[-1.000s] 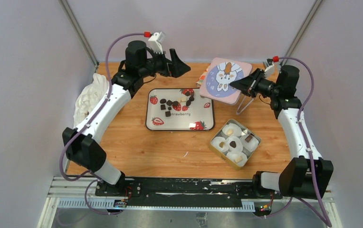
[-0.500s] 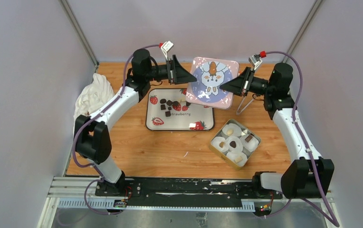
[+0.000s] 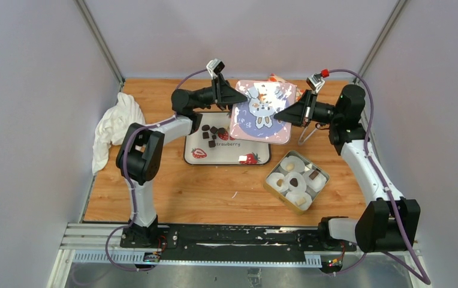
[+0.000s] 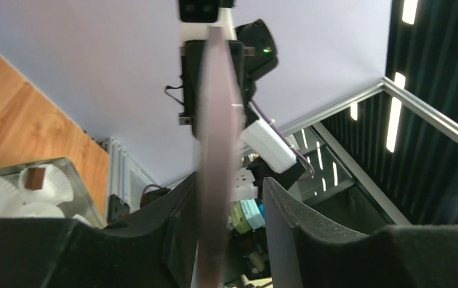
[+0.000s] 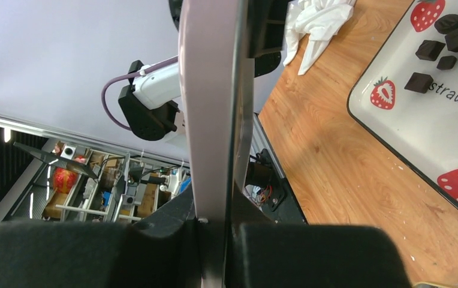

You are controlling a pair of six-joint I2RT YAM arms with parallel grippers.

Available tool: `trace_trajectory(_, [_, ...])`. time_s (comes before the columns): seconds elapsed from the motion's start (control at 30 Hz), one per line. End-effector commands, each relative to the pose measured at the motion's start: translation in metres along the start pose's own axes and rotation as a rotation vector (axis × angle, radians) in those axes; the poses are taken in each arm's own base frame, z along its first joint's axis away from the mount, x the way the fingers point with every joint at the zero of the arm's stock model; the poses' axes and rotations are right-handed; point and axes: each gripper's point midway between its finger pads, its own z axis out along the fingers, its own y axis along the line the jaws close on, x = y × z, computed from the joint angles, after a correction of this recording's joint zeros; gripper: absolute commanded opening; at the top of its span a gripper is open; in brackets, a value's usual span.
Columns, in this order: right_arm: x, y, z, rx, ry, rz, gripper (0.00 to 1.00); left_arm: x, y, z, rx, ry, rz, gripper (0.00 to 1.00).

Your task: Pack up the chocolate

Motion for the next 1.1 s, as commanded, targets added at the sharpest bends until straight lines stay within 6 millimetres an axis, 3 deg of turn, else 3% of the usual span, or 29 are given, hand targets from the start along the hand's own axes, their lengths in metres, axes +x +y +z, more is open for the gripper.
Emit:
trace_trajectory(0.0, [0.013,0.012,-0.001,-0.029,0.037,-0.045,0.00,0.014,-0.056,0.003,0.134,0.044,0.120,0.43])
trace_trajectory(0.07, [0.014,0.011,0.000,-0.030,0.041,-0.041,0.00,0.012,-0.058,0.004,0.142,0.034,0.112,0.31])
trace_trajectory(0.1, [0.015,0.010,0.000,-0.029,0.041,-0.038,0.00,0.011,-0.059,0.005,0.146,0.027,0.105,0.21])
trace_trajectory(0.13, [0.015,0.009,0.000,-0.028,0.040,-0.038,0.00,0.010,-0.059,0.006,0.149,0.022,0.084,0.05])
trace_trajectory(0.17, [0.015,0.008,0.000,-0.027,0.042,-0.036,0.00,0.009,-0.059,0.007,0.153,0.018,0.066,0.00])
trace_trajectory(0.43, [0.020,0.008,-0.001,-0.046,0.083,-0.068,0.00,0.016,-0.056,0.018,0.165,0.045,0.009,0.00])
trace_trajectory(0.47, [0.020,0.007,-0.001,-0.039,0.085,-0.068,0.00,0.015,-0.054,0.019,0.165,0.044,0.013,0.04])
trace_trajectory(0.5, [0.020,0.006,-0.001,-0.027,0.082,-0.070,0.00,0.014,-0.053,0.019,0.165,0.044,0.017,0.28])
trace_trajectory(0.53, [0.020,0.005,-0.002,-0.012,0.078,-0.072,0.00,0.013,-0.051,0.019,0.161,0.046,0.018,0.60])
trace_trajectory(0.57, [0.021,0.003,-0.002,0.010,0.076,-0.059,0.00,0.013,-0.046,0.019,0.154,0.050,0.011,0.81])
trace_trajectory(0.6, [0.020,0.003,-0.003,0.021,0.070,-0.066,0.00,0.013,-0.042,0.019,0.146,0.056,0.002,0.95])
trace_trajectory(0.73, [0.014,-0.003,-0.020,0.078,-0.005,-0.037,0.00,0.002,-0.019,0.010,0.112,0.030,-0.052,1.00])
trace_trajectory(0.87, [0.011,-0.039,-0.067,0.237,-0.168,0.149,0.00,-0.028,0.008,-0.022,0.029,-0.135,-0.074,1.00])
trace_trajectory(1.0, [0.040,-0.077,-0.095,0.432,-0.276,0.300,0.00,-0.037,0.049,-0.042,-0.153,-0.235,-0.059,1.00])
trace_trajectory(1.07, [0.059,-0.095,-0.100,0.487,-0.317,0.418,0.00,-0.032,0.090,-0.049,-0.351,-0.240,-0.065,1.00])
